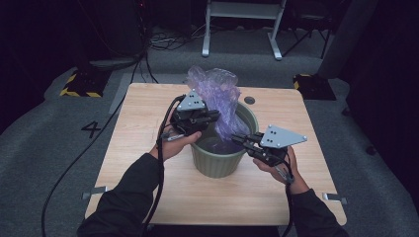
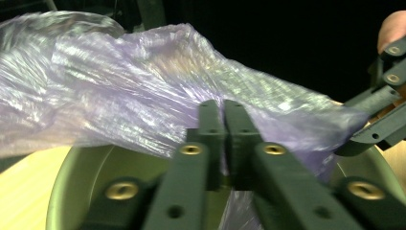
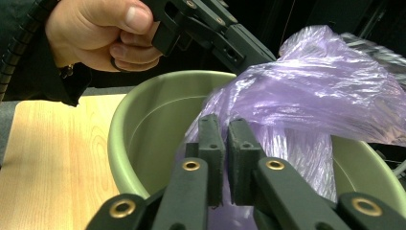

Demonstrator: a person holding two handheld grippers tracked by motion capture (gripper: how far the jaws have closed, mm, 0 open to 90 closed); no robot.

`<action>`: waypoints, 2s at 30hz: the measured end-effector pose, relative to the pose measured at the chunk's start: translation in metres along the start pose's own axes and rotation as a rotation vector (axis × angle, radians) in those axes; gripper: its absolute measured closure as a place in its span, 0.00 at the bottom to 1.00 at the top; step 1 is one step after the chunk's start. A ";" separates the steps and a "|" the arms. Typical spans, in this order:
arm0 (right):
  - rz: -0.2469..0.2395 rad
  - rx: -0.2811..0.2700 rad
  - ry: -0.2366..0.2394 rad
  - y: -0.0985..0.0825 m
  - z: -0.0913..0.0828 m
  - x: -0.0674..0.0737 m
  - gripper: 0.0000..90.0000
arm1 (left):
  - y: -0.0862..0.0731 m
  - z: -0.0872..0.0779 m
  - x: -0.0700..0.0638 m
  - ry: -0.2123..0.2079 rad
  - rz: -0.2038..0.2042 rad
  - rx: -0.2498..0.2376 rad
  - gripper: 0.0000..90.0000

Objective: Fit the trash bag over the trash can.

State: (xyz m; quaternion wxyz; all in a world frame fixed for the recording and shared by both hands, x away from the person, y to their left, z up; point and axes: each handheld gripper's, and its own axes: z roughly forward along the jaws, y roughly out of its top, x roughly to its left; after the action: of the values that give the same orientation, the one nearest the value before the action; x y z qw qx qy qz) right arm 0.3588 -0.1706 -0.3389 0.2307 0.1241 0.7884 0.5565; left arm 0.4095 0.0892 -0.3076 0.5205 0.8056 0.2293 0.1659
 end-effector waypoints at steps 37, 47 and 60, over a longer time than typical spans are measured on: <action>0.285 0.065 0.013 0.021 0.027 -0.043 0.87 | -0.028 0.001 -0.051 0.001 0.296 0.010 0.96; 0.240 -0.007 -0.031 0.018 0.011 -0.041 1.00 | -0.028 -0.009 -0.044 0.029 0.225 -0.019 0.63; 0.124 -0.052 0.001 0.008 -0.015 -0.024 1.00 | -0.026 -0.037 -0.005 0.047 -0.008 -0.118 0.16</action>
State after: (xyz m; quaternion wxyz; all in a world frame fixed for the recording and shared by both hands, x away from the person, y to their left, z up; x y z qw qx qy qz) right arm 0.3714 -0.1912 -0.3215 0.1988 0.1663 0.7646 0.5901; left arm 0.3812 0.1238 -0.3162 0.5620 0.7686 0.2346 0.1960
